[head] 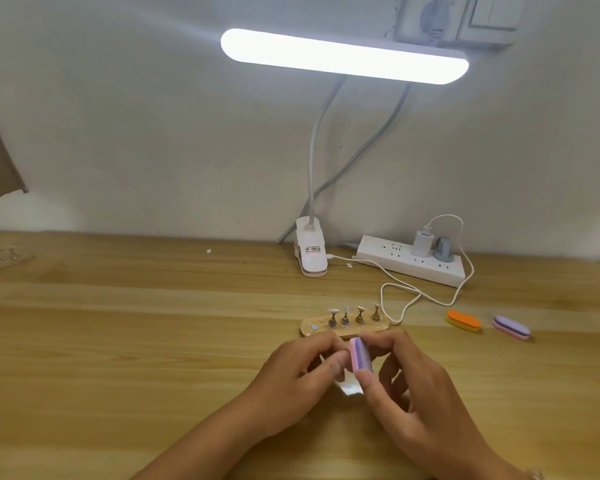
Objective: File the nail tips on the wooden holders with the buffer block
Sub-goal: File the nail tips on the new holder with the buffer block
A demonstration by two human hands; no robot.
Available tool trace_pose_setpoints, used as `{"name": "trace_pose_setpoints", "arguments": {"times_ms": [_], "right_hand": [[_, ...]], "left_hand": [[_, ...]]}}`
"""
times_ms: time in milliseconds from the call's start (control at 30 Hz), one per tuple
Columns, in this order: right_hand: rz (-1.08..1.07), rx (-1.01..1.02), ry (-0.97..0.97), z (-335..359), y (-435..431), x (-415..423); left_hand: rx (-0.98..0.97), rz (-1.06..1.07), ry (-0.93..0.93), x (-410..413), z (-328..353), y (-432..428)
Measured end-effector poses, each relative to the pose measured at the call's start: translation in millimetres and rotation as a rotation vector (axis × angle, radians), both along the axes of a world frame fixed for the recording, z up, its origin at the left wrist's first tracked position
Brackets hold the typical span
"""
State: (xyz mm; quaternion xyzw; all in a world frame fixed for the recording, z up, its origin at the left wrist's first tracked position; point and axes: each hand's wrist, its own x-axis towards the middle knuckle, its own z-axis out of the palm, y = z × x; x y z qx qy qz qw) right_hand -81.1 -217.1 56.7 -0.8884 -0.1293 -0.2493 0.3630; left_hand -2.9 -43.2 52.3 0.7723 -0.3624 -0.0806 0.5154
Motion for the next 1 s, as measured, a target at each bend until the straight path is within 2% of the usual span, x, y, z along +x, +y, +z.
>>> {"name": "trace_pose_setpoints", "arguments": {"times_ms": [67,200,367,500,633,800,1000], "right_hand": [[0.003,-0.001,0.010,-0.6,0.6,-0.7],[-0.017,0.005,0.006,-0.9,-1.1,1.2],[-0.002,-0.009,0.039,-2.5,-0.3,0.1],[-0.019,0.045,0.039,-2.6,-3.2,1.6],[0.020,-0.026,0.067,-4.4,-0.3,0.9],[0.000,0.000,0.080,-3.7,-6.1,-1.0],[0.013,-0.068,0.076,-2.2,-0.2,-2.8]], "left_hand": [[-0.032,0.023,0.036,1.1,1.2,0.1],[0.067,-0.030,-0.070,-2.3,-1.6,-1.1],[-0.058,0.012,0.042,1.8,0.3,-0.9],[0.037,-0.045,-0.070,-0.5,-2.4,-2.2],[-0.074,0.015,0.002,2.0,-0.3,-1.4],[0.067,-0.041,-0.149,-3.5,-2.4,-2.2],[-0.031,0.052,-0.140,1.5,-1.3,-0.8]]}}
